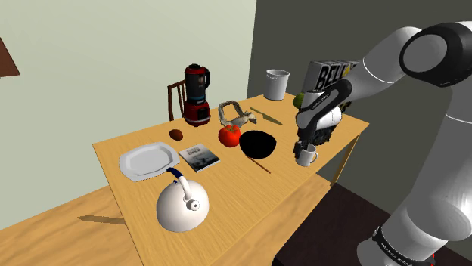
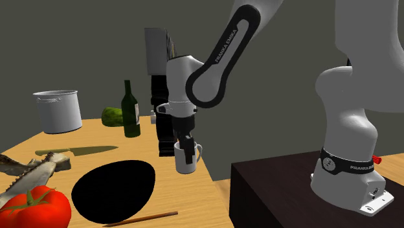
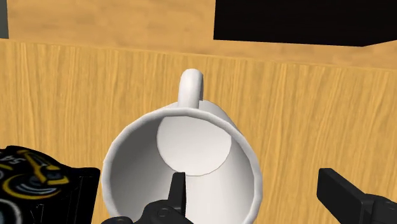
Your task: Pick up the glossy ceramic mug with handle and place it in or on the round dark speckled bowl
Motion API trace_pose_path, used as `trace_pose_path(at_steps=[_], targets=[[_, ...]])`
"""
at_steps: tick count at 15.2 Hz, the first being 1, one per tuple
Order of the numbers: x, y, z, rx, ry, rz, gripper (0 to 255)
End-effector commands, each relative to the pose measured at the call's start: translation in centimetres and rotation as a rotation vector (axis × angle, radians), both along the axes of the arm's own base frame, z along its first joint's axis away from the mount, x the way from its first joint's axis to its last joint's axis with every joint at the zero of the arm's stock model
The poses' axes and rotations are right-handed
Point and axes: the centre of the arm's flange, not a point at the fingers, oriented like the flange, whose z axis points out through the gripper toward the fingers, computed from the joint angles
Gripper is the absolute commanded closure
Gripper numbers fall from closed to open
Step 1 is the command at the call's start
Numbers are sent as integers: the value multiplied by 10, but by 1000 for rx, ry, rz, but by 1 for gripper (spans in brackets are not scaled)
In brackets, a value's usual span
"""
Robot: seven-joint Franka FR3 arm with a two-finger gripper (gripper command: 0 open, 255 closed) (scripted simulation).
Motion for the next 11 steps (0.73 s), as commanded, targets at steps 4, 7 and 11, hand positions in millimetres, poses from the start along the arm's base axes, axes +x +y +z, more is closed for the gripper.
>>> trace_pose_path(at_steps=[4, 7, 11], targets=[[-6, -6, -7, 1, 7, -20, 0], [-6, -6, -7, 1, 7, -20, 0], [-5, -7, -8, 1, 7, -20, 255]])
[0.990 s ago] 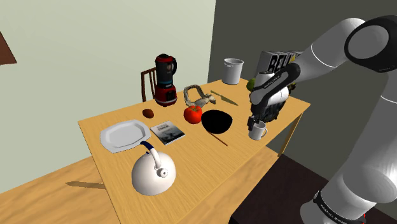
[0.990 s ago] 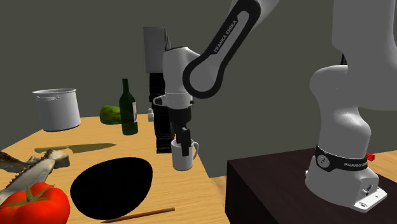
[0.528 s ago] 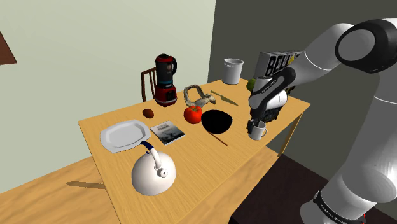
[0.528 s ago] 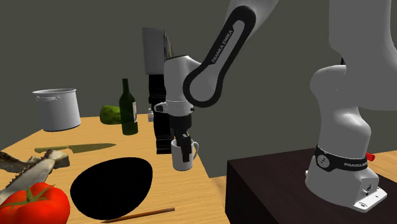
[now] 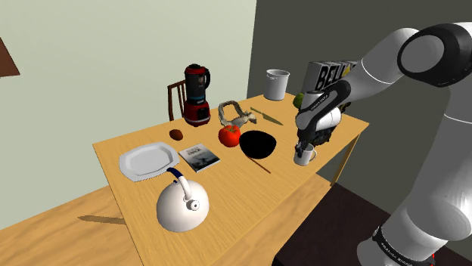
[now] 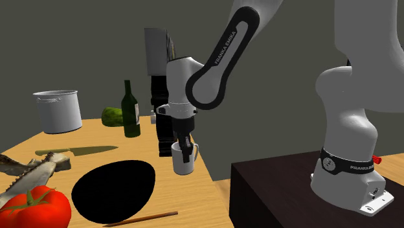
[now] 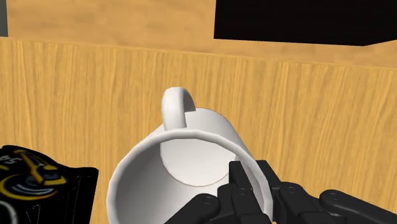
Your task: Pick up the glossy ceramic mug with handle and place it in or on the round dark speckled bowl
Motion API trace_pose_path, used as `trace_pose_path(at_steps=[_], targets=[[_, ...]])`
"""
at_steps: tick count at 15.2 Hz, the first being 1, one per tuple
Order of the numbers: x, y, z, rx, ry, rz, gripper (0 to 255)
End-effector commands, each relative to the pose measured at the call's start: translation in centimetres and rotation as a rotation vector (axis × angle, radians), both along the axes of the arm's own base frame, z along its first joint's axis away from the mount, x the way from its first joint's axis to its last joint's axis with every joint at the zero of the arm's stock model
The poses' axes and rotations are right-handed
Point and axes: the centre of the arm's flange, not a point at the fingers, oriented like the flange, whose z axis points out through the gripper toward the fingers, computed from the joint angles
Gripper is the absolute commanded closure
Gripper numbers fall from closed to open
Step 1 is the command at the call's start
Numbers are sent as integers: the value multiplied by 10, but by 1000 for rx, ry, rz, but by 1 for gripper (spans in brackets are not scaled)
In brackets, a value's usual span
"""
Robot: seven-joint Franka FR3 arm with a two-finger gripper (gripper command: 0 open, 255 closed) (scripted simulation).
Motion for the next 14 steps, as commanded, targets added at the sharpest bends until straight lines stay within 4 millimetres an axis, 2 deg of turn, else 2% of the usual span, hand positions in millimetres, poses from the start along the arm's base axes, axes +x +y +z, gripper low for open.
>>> trace_pose_path(at_steps=[1, 5, 14], targets=[[-6, -8, -4, 2, 9, -22, 255], [-4, -9, -7, 2, 9, -22, 255], [-6, -6, 40, 2, 9, -22, 255]])
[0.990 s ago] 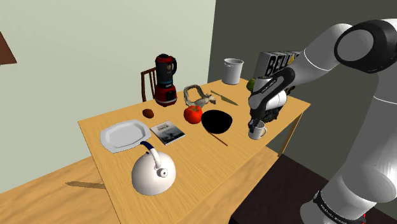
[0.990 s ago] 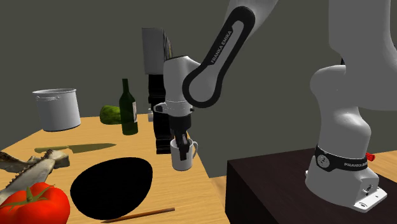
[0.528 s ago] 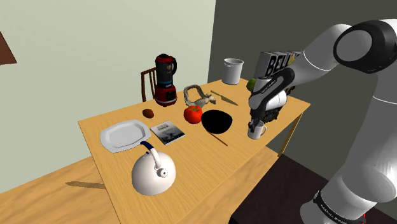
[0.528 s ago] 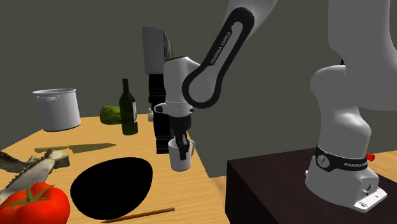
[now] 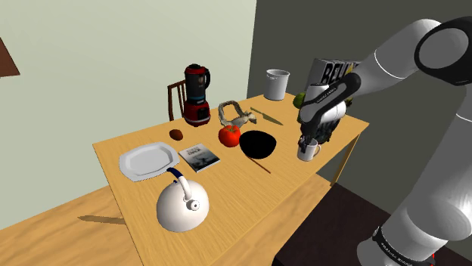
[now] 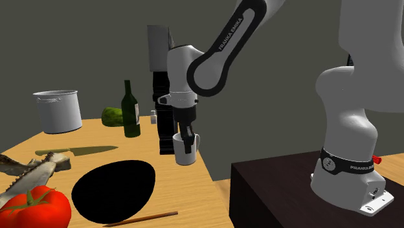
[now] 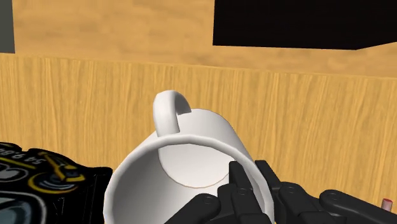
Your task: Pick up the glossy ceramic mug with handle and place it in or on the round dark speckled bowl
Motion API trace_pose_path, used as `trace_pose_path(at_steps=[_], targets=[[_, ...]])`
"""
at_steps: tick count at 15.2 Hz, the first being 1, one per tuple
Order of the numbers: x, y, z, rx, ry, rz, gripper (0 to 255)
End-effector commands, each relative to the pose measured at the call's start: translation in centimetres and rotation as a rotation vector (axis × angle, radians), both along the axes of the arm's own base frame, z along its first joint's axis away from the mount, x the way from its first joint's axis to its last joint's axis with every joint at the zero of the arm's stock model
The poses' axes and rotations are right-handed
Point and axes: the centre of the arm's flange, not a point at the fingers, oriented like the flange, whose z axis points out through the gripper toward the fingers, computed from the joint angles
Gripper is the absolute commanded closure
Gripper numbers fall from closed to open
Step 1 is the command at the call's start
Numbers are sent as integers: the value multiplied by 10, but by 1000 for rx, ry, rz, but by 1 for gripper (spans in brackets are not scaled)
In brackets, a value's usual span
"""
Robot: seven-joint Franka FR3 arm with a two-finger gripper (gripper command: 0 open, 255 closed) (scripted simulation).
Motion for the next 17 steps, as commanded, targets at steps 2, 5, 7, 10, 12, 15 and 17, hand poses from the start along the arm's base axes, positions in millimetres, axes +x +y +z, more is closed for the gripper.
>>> trace_pose_path(at_steps=[2, 5, 7, 10, 12, 15, 17], targets=[[0, -1, 17, -1, -4, -3, 255], [0, -1, 33, -1, -4, -3, 255], [0, -1, 44, -1, -4, -3, 255], [0, -1, 59, -1, -4, -3, 255], [0, -1, 70, -1, -4, -3, 255], [0, -1, 86, -1, -4, -3, 255], [0, -1, 96, -1, -4, -3, 255]])
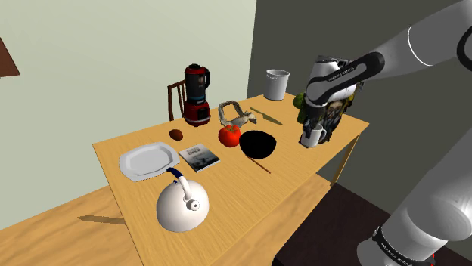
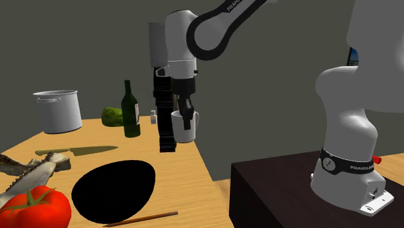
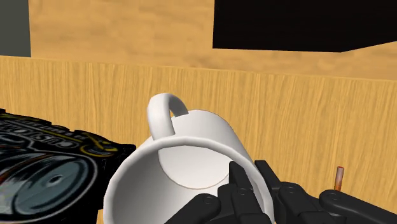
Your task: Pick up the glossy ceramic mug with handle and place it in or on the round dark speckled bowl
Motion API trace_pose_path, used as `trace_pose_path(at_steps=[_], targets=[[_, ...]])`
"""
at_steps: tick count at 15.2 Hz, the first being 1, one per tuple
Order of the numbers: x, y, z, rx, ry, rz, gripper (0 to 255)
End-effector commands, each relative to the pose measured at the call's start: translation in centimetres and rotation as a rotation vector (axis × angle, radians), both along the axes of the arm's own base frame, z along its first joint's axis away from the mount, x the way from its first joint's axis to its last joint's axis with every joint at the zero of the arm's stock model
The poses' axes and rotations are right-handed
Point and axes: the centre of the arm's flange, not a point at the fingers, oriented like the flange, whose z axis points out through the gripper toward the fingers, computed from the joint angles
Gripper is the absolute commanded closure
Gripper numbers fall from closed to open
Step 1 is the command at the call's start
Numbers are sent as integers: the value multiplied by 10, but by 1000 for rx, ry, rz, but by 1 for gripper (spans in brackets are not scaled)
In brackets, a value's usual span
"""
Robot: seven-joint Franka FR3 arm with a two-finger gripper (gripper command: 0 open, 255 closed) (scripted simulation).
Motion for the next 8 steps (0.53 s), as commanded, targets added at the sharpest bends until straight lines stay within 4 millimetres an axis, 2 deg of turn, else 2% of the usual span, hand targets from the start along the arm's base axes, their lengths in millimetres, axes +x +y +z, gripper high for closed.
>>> trace_pose_path(at_steps=[1, 8], targets=[[-1, -1, 12, -1, -3, -2, 255], [-1, -1, 46, -1, -3, -2, 255]])
